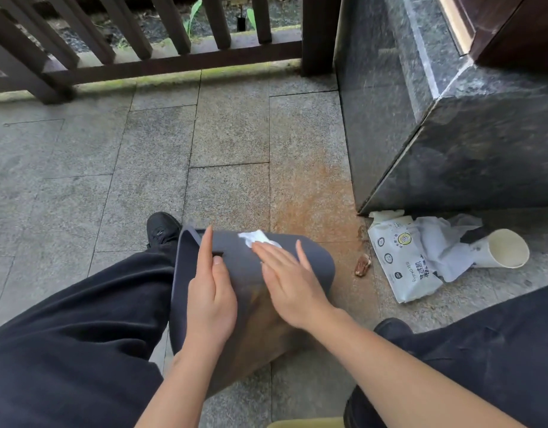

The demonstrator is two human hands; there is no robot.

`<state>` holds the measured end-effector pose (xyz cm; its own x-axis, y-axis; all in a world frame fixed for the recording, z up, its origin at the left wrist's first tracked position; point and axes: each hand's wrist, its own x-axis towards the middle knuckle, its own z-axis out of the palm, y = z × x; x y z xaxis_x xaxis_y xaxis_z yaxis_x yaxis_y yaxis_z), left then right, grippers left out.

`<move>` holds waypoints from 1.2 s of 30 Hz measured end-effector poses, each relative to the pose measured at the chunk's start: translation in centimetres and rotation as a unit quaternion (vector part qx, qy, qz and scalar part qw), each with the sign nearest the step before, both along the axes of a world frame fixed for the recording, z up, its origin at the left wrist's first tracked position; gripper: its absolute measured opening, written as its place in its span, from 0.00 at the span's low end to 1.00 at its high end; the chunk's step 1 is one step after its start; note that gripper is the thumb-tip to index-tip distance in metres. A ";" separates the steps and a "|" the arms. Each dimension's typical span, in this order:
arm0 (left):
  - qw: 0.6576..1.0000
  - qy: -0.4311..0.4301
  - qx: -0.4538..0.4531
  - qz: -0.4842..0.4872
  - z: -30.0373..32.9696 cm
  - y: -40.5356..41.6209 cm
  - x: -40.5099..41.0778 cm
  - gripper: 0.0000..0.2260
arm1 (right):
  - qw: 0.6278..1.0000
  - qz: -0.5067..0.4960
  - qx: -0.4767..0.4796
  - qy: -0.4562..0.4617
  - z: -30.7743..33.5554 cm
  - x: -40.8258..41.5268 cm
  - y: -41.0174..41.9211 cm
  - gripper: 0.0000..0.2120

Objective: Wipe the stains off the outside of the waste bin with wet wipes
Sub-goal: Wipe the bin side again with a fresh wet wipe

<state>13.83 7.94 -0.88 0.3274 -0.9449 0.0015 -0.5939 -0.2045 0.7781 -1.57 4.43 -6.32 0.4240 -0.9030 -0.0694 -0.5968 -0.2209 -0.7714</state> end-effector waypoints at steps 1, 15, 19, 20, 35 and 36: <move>1.000 -0.003 -0.002 0.002 0.0 0.0 0.0 0.22 | 0.999 -0.028 0.038 0.019 -1.3 -1.2 -0.5 0.23; 0.997 -0.026 -0.005 -0.070 1.3 -0.6 -0.6 0.24 | 0.993 0.013 0.090 -0.072 1.4 0.6 -2.0 0.23; 0.998 -0.013 -0.018 -0.060 1.2 0.5 -0.5 0.23 | 0.990 0.061 0.050 -0.120 1.7 1.2 -0.4 0.22; 0.999 -0.009 -0.015 -0.049 1.2 0.7 -0.5 0.23 | 0.993 0.056 0.058 -0.091 0.8 0.4 -0.9 0.24; 0.998 -0.018 0.007 -0.066 1.3 -0.7 -0.7 0.22 | 0.989 0.027 0.099 -0.102 2.0 1.9 -2.9 0.27; 0.998 -0.014 0.000 -0.064 1.3 -0.7 -0.7 0.22 | 0.989 0.043 0.083 -0.117 2.9 2.6 -2.4 0.28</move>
